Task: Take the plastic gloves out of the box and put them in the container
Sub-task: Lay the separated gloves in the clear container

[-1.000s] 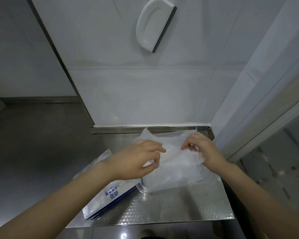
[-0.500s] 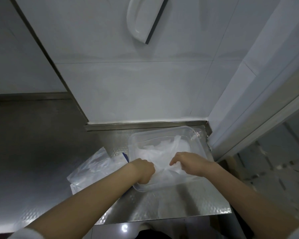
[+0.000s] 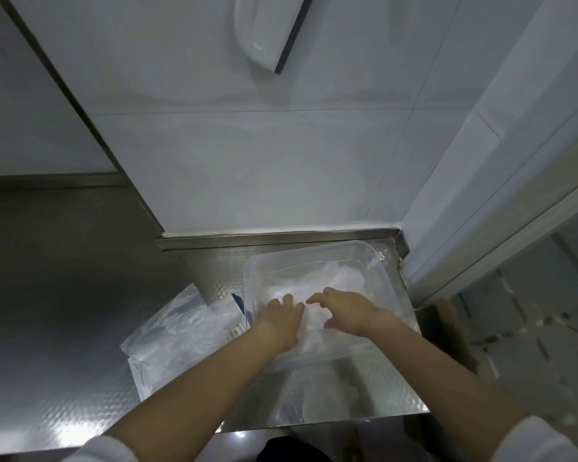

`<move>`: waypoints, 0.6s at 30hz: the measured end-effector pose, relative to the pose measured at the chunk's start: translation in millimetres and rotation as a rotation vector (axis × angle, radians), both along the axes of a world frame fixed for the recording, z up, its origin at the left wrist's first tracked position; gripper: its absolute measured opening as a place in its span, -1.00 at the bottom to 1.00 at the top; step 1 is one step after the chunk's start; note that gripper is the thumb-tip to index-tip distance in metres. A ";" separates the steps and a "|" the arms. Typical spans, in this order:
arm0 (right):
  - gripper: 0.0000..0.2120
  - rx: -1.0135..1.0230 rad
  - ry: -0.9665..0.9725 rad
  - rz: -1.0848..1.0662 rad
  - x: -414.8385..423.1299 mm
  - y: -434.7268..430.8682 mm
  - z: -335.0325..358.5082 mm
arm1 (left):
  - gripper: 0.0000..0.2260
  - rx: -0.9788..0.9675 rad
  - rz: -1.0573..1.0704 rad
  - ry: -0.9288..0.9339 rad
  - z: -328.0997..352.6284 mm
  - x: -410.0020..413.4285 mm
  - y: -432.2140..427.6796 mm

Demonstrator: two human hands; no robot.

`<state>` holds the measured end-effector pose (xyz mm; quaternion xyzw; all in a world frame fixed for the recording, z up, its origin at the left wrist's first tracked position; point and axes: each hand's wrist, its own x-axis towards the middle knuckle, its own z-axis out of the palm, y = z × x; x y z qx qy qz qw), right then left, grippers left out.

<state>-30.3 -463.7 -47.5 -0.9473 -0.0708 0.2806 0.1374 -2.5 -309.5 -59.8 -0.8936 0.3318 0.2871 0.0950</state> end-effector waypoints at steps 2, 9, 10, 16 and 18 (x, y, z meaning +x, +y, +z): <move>-0.27 -0.122 0.057 0.030 3.0 -2.4 -7.7 | -0.34 0.107 -0.079 -0.029 -7.2 -2.4 0.0; -0.05 -0.335 0.087 -0.004 5.7 -10.3 -16.1 | -0.20 0.232 -0.089 -0.012 -10.5 -1.8 -2.4; -0.06 -0.340 0.097 -0.010 5.5 -9.9 -15.5 | -0.19 0.236 -0.087 -0.004 -10.3 -1.6 -2.3; -0.43 -0.368 0.058 -0.032 8.7 19.3 17.6 | -0.46 0.127 0.030 0.154 17.6 2.7 -1.9; -0.43 -0.302 -0.093 -0.059 8.1 39.8 37.4 | -0.60 0.011 0.037 0.099 38.8 0.3 2.5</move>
